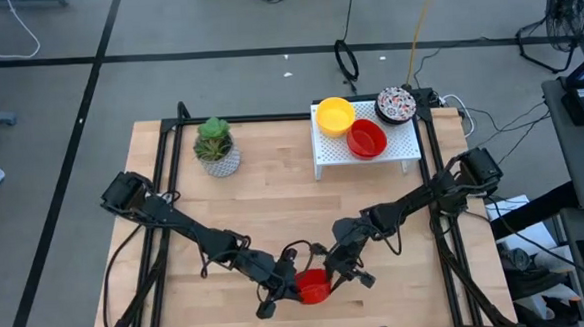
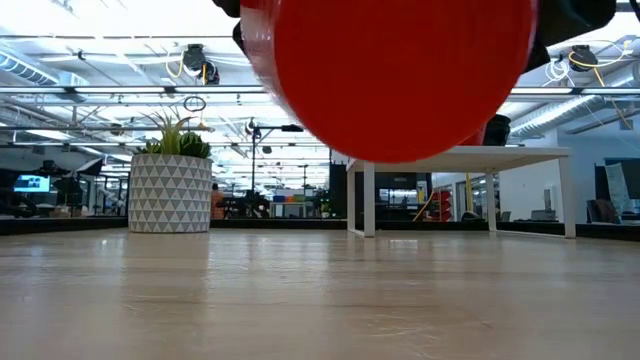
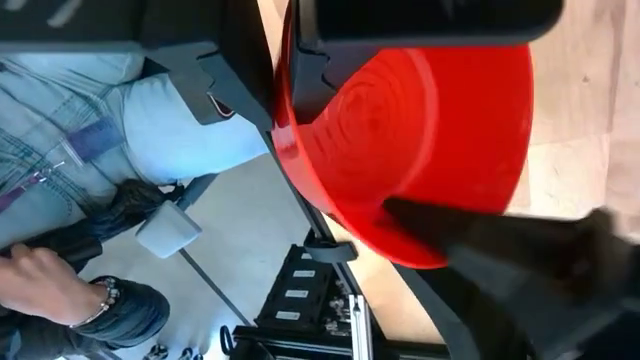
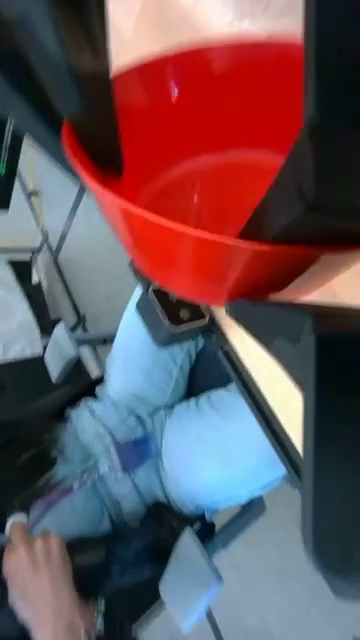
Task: Pick & Place Mini bowls
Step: Stack the red bowl on top of the red bowl on the shelf
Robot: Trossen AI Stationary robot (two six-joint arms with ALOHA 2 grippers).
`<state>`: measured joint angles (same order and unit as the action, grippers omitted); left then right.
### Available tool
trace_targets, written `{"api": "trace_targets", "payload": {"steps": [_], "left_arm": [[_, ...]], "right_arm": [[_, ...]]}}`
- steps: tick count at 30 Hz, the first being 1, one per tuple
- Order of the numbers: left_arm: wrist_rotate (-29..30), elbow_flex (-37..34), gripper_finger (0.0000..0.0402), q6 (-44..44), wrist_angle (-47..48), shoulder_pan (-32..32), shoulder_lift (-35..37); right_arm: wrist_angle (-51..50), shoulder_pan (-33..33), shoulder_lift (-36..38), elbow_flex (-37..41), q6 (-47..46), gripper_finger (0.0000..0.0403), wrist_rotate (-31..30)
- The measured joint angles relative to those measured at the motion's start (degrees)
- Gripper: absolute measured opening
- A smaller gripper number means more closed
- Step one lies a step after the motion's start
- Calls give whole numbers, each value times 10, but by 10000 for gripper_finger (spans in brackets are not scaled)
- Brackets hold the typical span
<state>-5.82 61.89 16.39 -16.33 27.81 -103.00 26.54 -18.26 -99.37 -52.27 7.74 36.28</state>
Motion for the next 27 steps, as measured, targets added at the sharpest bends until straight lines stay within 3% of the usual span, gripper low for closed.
{"api": "trace_targets", "payload": {"steps": [3,8,13,21,27], "left_arm": [[3,0,30,-3,-7,-1,0],[3,0,30,10,-23,0,0],[4,0,44,76,-49,-2,0],[26,1,148,93,-52,-3,1],[48,1,209,110,-73,-18,1]], "right_arm": [[0,0,0,1,7,10,15],[2,-6,2,1,4,4,15],[6,-6,2,1,-10,2,18],[-13,-5,15,2,-43,1,-1],[-158,-5,90,2,-40,0,-60]]}}
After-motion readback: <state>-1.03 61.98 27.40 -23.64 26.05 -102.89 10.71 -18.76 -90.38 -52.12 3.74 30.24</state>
